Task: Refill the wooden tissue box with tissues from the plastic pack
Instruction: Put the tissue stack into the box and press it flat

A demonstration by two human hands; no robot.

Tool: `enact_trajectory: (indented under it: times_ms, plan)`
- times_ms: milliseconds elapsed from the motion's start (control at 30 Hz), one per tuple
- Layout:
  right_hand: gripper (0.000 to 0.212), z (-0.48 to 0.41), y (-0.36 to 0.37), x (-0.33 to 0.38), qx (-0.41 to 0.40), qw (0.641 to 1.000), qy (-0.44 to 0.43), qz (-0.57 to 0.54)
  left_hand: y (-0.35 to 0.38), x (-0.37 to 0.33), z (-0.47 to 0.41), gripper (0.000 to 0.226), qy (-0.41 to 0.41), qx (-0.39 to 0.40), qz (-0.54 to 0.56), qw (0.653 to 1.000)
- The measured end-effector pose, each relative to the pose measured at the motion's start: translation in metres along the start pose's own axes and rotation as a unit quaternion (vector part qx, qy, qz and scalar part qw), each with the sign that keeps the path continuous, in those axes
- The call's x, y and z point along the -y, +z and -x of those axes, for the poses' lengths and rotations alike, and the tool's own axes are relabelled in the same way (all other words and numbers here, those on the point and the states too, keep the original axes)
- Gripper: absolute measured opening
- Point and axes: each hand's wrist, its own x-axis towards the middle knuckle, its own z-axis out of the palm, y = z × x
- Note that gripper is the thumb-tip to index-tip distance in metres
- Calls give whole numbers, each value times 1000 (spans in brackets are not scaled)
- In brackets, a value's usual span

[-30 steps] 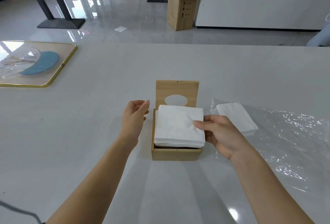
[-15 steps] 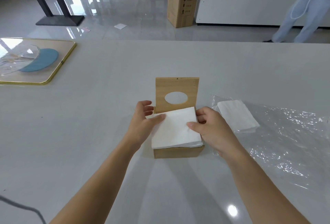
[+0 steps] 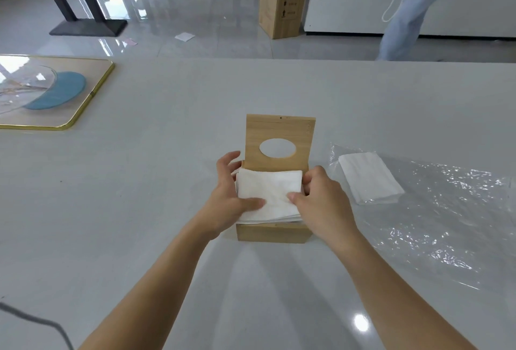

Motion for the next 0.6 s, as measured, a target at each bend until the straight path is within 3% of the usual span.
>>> enact_trajectory:
  times_ms: [167,367,433,500,600]
  plan:
    - [27,-2,2,5,2,983,-66,170,5,0,2,63,13,-45,-70,996]
    - [38,-2,2,5,-13,976,-84,200,14,-8,5,57,-4,-110,-217,970]
    - [41,-4,2,3,-9,978,-78,194,16,-7,8,46,85,-157,-307,935]
    - [40,-6,1,2,-6,977,-74,199,15,-1,9,22,223,-176,-400,871]
    - [36,-7,-3,3,-4,973,-72,218,14,9,10,12,342,-127,-512,778]
